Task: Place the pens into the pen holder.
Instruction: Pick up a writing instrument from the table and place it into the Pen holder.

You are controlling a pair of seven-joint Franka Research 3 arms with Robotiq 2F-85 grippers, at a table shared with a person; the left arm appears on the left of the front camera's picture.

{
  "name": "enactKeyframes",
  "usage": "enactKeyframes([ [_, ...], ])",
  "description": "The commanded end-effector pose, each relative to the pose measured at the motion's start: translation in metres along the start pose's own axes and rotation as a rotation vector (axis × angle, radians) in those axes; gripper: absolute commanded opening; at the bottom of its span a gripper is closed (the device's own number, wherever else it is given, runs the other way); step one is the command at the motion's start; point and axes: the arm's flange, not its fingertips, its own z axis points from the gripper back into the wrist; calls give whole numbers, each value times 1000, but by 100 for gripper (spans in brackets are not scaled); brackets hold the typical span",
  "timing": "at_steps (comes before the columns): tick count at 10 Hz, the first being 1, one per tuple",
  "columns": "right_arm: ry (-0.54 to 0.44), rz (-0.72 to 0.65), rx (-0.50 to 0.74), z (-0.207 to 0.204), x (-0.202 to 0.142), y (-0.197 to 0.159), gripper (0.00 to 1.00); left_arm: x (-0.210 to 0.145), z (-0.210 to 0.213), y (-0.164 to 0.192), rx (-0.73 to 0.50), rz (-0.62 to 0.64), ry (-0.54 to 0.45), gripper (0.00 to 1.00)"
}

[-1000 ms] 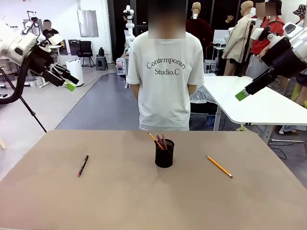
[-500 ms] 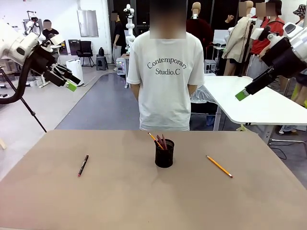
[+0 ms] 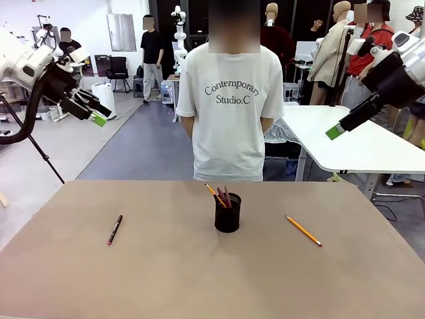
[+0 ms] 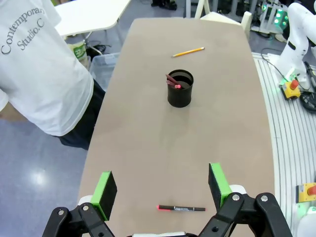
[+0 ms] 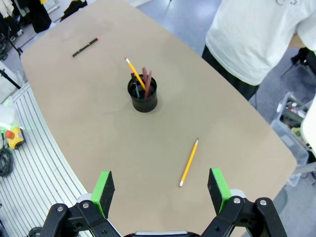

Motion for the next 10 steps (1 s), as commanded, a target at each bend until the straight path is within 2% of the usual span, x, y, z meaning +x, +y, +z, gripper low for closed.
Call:
enactKeyframes([
  [1, -10, -4, 11, 0, 1, 0, 100, 2, 1, -1, 2, -1, -3, 97],
  [4, 0, 0, 0, 0, 0, 0, 100, 2, 1, -1, 2, -1, -3, 97],
  [5, 112, -8, 26, -15, 9, 5, 100, 2, 1, -1, 2, -1, -3, 97],
  [7, 318, -15, -39, -60, 15, 8, 100, 2, 1, -1, 2, -1, -3, 97],
  [8, 395, -5, -58, -78, 8, 8, 100, 2, 1, -1, 2, -1, -3, 97],
  [10, 473, 31, -105, -123, -9, 5, 100, 2, 1, -1, 2, -1, -3, 97],
])
